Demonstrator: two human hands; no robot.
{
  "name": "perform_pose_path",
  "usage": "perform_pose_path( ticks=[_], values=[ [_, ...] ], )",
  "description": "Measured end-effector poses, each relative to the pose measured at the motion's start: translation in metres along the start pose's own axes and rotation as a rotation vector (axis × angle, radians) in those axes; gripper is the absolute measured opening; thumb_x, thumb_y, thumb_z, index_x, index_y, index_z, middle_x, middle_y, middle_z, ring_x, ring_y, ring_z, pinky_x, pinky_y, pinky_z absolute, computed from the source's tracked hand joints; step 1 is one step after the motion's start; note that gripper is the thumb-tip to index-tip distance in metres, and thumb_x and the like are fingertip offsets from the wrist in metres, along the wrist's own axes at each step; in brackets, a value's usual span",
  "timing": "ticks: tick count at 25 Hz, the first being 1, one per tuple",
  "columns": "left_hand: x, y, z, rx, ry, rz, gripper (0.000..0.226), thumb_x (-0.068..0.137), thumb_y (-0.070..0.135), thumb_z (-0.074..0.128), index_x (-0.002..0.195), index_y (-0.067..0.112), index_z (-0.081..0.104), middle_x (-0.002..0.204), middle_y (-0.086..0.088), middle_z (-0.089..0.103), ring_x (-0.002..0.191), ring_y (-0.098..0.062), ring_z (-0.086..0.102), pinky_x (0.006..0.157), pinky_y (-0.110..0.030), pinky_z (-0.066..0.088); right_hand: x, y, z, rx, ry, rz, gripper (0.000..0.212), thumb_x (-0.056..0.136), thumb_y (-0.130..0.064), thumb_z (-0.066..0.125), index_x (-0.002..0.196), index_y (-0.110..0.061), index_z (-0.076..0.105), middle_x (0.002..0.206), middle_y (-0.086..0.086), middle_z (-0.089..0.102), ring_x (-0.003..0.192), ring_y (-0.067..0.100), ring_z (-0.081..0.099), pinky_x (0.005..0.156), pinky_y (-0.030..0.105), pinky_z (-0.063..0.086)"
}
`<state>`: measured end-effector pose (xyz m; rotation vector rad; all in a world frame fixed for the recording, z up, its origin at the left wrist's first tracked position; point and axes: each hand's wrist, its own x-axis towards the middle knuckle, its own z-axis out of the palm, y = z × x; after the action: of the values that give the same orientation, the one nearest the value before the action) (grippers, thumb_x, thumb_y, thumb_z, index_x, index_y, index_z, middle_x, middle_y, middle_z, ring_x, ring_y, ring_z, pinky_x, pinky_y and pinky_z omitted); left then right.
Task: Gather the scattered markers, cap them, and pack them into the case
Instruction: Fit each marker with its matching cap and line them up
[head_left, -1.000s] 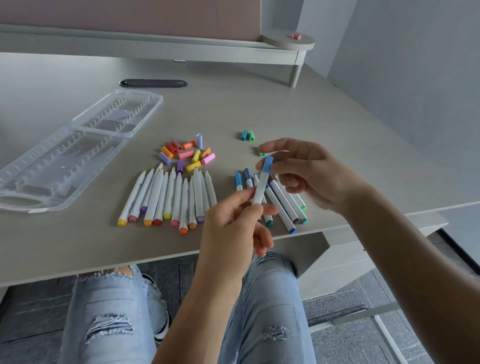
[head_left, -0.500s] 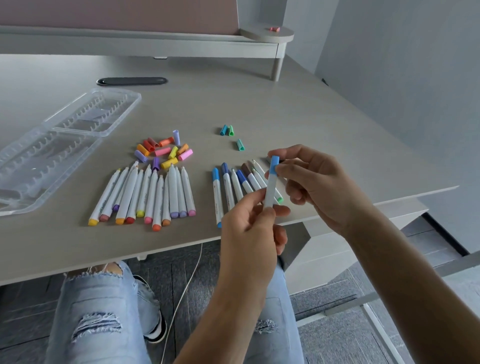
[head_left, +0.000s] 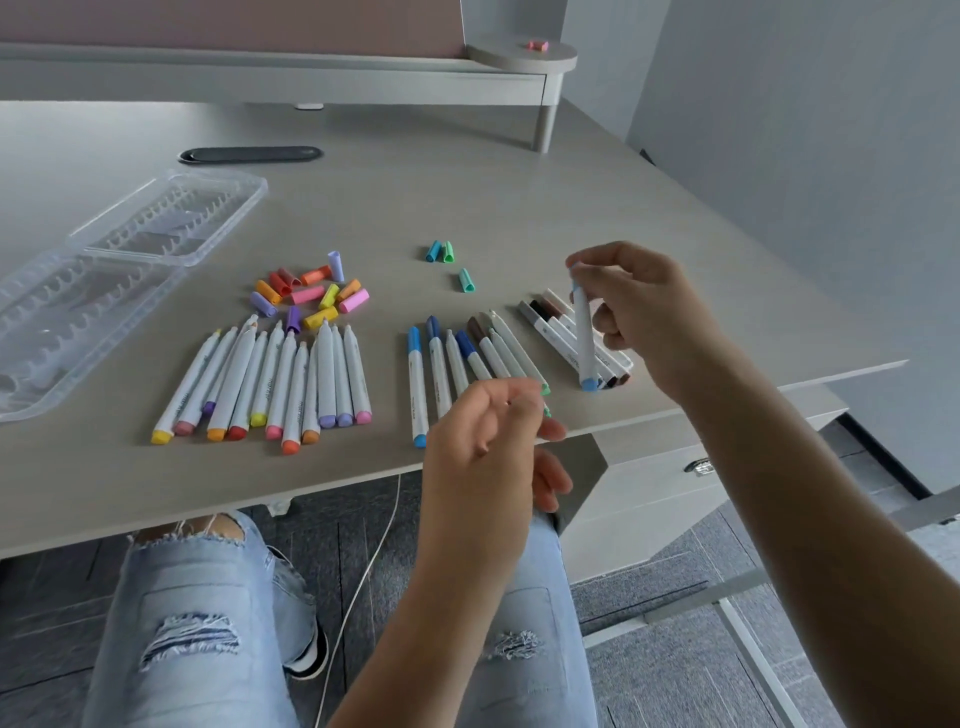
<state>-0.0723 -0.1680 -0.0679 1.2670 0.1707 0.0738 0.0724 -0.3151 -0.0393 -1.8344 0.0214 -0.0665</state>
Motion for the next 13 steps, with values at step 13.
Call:
perform_pose_path(
  ticks=[13],
  values=[
    [0.009, 0.011, -0.047, -0.061, 0.217, 0.120, 0.022, 0.100, 0.004, 0.047, 0.088, 0.004, 0.066, 0.070, -0.013, 0.063, 0.052, -0.025, 0.056, 0.048, -0.031, 0.041, 0.022, 0.005, 0.046, -1.043, -0.012, -0.293, 0.017, 0.090, -0.034, 0.069, 0.105, -0.026, 0.072, 0.096, 0.000, 0.067, 0.082, 0.023, 0.062, 0.059, 0.029, 0.043]
  ],
)
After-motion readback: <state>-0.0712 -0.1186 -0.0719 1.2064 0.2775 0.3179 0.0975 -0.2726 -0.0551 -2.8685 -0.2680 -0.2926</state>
